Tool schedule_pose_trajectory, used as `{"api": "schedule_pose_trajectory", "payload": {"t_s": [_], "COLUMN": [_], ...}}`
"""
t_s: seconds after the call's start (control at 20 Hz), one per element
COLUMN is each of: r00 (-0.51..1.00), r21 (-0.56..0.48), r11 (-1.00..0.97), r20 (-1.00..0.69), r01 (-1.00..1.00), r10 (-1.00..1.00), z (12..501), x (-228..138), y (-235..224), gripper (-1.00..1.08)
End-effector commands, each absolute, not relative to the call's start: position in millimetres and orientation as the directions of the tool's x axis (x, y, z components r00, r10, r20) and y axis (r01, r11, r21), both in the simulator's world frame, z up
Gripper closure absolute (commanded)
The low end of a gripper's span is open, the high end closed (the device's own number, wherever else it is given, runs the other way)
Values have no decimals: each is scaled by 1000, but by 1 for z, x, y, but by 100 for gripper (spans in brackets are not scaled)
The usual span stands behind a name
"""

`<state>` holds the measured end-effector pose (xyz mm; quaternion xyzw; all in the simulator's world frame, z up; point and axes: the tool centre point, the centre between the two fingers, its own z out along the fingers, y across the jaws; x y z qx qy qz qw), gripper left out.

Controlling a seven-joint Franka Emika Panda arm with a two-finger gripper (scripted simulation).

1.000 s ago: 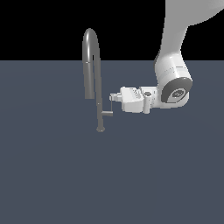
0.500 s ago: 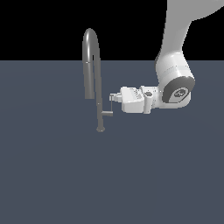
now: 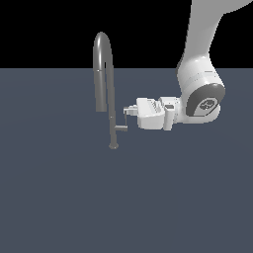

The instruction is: Turn on the faucet by rotating a designated handle.

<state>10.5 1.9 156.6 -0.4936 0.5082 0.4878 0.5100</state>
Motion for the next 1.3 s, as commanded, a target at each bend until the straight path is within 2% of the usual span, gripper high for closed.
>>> {"api": "schedule_pose_trajectory", "payload": {"t_s": [0.0,0.3,0.4,0.8,0.9,1.25], "r00": [2,2,14,3,28,2], "r21": [-2,-2,-15,-3,-28,-2], "r11": [33,32,36,32,37,32], "r20": [-1000,-1000,-1000,-1000,-1000,-1000], "r01": [-999,-999,-999,-999,-999,-999], "r10": [-1,0,-5,0,-6,0], "z": [155,154,158,136,146,104], "x": [0,-21,-12,-47,-35,-63], "y": [2,3,3,4,4,4], "gripper": [108,108,108,108,108,108]}}
